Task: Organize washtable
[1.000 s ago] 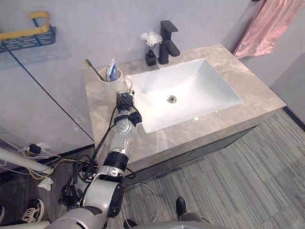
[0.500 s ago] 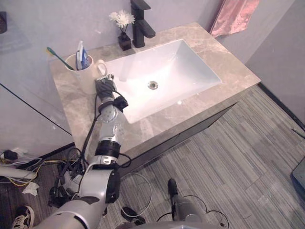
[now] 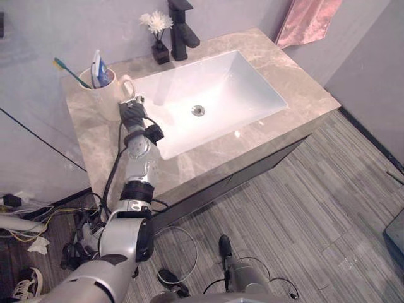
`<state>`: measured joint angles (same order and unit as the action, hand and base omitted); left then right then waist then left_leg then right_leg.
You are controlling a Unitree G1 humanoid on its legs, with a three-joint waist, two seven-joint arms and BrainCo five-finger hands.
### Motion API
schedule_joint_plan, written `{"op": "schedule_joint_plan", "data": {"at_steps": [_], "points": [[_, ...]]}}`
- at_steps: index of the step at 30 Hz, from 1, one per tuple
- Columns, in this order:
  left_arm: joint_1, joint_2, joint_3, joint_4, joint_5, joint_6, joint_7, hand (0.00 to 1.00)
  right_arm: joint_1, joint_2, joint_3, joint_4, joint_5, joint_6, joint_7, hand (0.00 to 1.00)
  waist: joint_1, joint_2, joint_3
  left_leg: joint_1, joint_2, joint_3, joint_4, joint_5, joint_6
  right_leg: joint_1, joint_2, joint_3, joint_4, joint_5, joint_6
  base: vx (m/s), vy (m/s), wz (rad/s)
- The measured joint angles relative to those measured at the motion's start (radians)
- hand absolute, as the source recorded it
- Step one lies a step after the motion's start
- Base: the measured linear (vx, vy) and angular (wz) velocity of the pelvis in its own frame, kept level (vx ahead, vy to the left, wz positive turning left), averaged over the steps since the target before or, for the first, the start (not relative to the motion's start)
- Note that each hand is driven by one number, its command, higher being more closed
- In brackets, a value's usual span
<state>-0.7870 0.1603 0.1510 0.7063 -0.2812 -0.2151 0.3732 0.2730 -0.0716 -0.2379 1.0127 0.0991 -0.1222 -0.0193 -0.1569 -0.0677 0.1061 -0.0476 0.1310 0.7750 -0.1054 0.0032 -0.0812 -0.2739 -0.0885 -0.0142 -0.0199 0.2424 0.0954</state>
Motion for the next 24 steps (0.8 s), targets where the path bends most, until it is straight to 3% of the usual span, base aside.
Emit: {"op": "schedule_joint_plan", "data": {"at_steps": [9,12,13,15,18,24], "points": [[0.199,-0.057,-0.143,-0.188,0.086,0.012,-0.013,1.0,0.003,0.002,0.001,0.001,0.002,-0.003,0.0,0.0,0.007,0.009,0.002,0.025,0.027,-0.048,0.0,0.011,-0.017,0.05,0.017,-0.031,0.0,-0.004,-0.005,-0.02,-0.035,0.12],[0.295,-0.075,-0.18,-0.304,0.098,0.01,-0.029,1.0,0.012,0.003,0.0,0.001,0.021,-0.004,-0.001,0.0,0.025,0.008,0.001,0.029,0.025,-0.067,0.0,0.028,-0.034,0.07,0.009,-0.055,0.0,-0.052,-0.027,-0.01,-0.081,0.25],[0.335,-0.076,-0.201,-0.348,0.112,0.009,-0.042,1.0,0.028,0.006,0.0,0.002,0.032,-0.004,-0.001,0.0,0.038,-0.001,-0.005,0.036,0.012,-0.073,0.0,0.051,-0.037,0.088,-0.006,-0.062,-0.003,-0.124,-0.033,0.0,-0.087,0.33],[0.417,-0.08,-0.222,-0.434,0.125,0.005,-0.059,1.0,0.034,-0.005,-0.005,0.01,0.039,-0.005,-0.002,0.0,0.044,0.026,-0.017,0.034,0.016,-0.103,0.0,0.076,-0.041,0.099,-0.003,-0.1,-0.001,-0.14,-0.038,0.02,-0.052,0.34],[0.526,-0.077,-0.266,-0.581,0.141,-0.011,-0.105,1.0,0.038,-0.009,-0.009,0.013,0.039,-0.005,-0.002,0.0,0.061,0.048,-0.036,0.036,0.015,-0.143,0.0,0.09,-0.03,0.131,-0.011,-0.139,-0.009,-0.145,-0.03,0.02,0.005,0.38],[0.719,-0.031,-0.249,-0.849,0.141,-0.068,-0.195,1.0,0.04,-0.006,-0.012,0.049,0.04,-0.005,-0.002,0.0,0.102,0.034,-0.07,0.042,-0.016,-0.199,0.0,0.079,-0.001,0.179,-0.048,-0.187,-0.028,-0.141,-0.011,0.03,0.064,0.3]]}}
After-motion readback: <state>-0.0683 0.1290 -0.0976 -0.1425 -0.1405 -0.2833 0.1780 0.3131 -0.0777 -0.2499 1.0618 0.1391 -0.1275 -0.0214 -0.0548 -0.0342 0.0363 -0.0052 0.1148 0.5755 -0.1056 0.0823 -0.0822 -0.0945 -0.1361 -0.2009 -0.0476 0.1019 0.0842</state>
